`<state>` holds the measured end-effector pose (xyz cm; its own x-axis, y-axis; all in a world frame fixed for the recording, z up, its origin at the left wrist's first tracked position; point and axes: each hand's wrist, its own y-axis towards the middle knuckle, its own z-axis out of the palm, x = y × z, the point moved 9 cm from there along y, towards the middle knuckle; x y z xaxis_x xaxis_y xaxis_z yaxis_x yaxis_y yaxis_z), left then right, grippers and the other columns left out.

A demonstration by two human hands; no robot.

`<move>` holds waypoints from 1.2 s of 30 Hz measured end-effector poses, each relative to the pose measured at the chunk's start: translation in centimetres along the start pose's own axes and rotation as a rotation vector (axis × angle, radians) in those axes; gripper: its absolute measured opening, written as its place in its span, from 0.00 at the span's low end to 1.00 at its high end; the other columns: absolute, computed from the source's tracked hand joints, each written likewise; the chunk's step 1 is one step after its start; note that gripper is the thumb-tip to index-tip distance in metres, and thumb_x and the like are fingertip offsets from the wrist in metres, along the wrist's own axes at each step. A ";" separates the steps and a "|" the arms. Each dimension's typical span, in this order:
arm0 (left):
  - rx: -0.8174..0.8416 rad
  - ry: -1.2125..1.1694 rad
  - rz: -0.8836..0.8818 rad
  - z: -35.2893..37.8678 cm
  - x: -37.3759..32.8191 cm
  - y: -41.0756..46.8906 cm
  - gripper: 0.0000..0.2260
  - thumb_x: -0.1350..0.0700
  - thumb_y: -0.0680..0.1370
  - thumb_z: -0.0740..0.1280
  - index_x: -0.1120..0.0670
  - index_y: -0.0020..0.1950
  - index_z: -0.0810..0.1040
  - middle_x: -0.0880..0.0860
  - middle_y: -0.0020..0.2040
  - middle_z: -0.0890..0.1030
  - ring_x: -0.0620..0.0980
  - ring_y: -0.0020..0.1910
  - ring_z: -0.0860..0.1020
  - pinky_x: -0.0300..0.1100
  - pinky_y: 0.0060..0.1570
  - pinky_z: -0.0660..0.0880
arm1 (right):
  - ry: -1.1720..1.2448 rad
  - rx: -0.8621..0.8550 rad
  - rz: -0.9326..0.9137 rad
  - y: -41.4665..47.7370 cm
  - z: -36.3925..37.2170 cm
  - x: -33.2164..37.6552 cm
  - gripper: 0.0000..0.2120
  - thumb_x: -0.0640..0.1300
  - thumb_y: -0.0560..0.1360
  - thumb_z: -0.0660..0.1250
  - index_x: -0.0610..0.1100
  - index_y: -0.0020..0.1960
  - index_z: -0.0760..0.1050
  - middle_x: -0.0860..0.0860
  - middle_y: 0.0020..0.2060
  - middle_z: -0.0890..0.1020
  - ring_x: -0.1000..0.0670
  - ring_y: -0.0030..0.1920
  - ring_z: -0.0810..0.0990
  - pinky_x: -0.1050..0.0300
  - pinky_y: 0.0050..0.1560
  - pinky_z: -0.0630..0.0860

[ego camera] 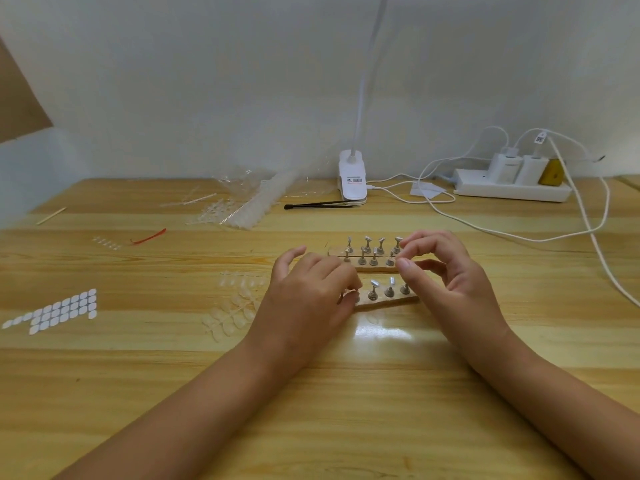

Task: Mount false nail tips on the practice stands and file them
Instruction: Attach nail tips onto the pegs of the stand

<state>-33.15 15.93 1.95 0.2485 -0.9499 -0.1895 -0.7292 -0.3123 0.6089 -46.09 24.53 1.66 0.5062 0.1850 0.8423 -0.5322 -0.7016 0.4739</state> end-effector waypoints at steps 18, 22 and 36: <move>0.058 -0.066 -0.129 0.9 1.3 -0.3 0.06 0.52 0.74 0.74 0.50 0.45 0.79 0.43 0.46 0.81 0.49 0.55 0.76 0.51 0.65 0.62 | -0.045 0.103 0.039 -0.2 1.2 0.1 0.04 0.35 0.74 0.70 0.44 0.45 0.78 0.49 0.52 0.77 0.57 0.56 0.76 0.66 0.57 0.73; 0.042 -0.011 -0.075 0.6 0.6 -0.1 0.05 0.55 0.73 0.75 0.52 0.43 0.80 0.45 0.43 0.82 0.49 0.52 0.80 0.56 0.66 0.65 | -0.047 0.114 0.046 -0.1 1.4 -0.1 0.07 0.35 0.72 0.71 0.45 0.44 0.78 0.52 0.51 0.77 0.57 0.56 0.76 0.61 0.58 0.74; -0.082 -0.242 -0.056 -1.1 0.4 -0.1 0.05 0.53 0.73 0.75 0.52 0.46 0.81 0.43 0.47 0.82 0.46 0.57 0.77 0.54 0.65 0.67 | 0.133 0.067 0.040 -0.3 0.8 -0.1 0.08 0.42 0.75 0.71 0.51 0.50 0.74 0.53 0.50 0.80 0.52 0.52 0.80 0.53 0.52 0.76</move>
<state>-32.29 15.57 2.68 0.1201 -0.9098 -0.3973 -0.6620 -0.3716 0.6509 -45.42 24.12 1.22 0.3886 0.2425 0.8889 -0.5011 -0.7539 0.4248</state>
